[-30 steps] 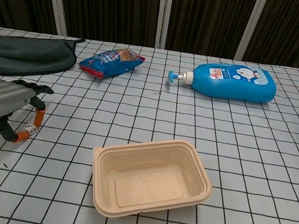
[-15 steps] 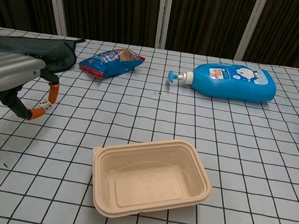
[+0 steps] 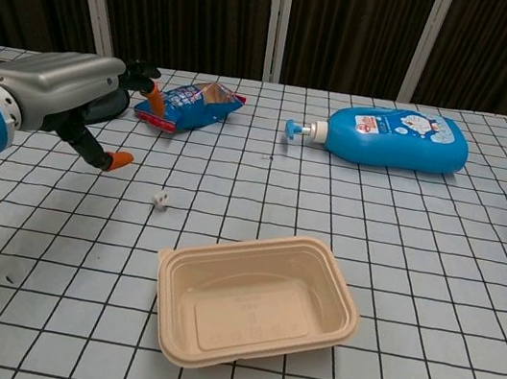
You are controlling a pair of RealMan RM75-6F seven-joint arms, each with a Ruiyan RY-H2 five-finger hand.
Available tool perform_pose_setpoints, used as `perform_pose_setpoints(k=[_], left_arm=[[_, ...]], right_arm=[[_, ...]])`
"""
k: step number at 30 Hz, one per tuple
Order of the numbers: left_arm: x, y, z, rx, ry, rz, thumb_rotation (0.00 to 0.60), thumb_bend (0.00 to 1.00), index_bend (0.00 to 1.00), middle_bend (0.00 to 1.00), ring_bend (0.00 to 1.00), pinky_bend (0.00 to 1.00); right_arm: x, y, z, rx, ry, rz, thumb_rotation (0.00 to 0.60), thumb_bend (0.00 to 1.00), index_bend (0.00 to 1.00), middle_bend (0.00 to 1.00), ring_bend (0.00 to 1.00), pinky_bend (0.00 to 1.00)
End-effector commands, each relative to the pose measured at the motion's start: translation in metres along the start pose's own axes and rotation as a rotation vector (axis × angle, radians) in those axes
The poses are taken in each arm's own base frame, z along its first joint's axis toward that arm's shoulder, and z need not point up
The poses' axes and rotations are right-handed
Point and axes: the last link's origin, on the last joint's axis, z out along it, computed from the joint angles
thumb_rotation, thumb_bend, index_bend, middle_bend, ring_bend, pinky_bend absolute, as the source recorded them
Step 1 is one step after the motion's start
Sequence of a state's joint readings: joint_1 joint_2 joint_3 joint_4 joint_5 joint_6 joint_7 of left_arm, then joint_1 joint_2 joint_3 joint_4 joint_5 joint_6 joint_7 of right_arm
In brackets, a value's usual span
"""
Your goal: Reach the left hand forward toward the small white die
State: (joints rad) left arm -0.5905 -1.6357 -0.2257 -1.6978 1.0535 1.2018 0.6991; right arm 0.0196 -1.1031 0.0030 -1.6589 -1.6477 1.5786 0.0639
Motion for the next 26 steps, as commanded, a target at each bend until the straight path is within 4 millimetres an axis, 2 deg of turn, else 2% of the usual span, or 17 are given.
perform_pose_setpoints(k=[1,5,10,13,17,23,26], left_arm=[[0.002,-0.004,-0.004,-0.001,0.01,0.007,0.6,0.3,0.05,0.0,0.0,0.0],[0.005,-0.019,-0.02,0.008,0.03,0.006,0.6,0.3,0.05,0.0,0.0,0.0],[0.007,-0.049,-0.05,0.038,0.069,0.014,0.6,0.3,0.05,0.0,0.0,0.0],[0.009,-0.08,-0.084,0.097,0.09,0.014,0.6,0.3,0.04,0.0,0.0,0.0],[0.007,-0.105,-0.119,0.15,0.11,0.033,0.6,0.29,0.01,0.0,0.0,0.0],[0.012,-0.125,-0.157,0.194,0.144,0.022,0.6,0.28,0.0,0.0,0.0,0.0],[0.018,-0.127,-0.167,0.188,0.162,0.017,0.6,0.28,0.0,0.0,0.0,0.0]], right_arm=[[0.001,0.0,-0.001,-0.002,0.003,0.0,0.6,0.1,0.13,0.0,0.0,0.0],[0.001,0.001,-0.001,-0.006,0.006,-0.004,0.6,0.1,0.13,0.0,0.0,0.0],[0.001,0.003,-0.001,-0.014,0.003,-0.012,0.6,0.1,0.13,0.0,0.0,0.0],[-0.001,0.003,0.0,-0.02,-0.003,-0.028,0.6,0.1,0.13,0.0,0.0,0.0],[-0.004,0.002,0.001,-0.023,-0.012,-0.042,0.6,0.1,0.13,0.0,0.0,0.0],[-0.009,0.0,0.004,-0.024,-0.016,-0.059,0.6,0.1,0.13,0.0,0.0,0.0],[-0.011,-0.001,0.005,-0.018,-0.022,-0.067,0.6,0.1,0.13,0.0,0.0,0.0]])
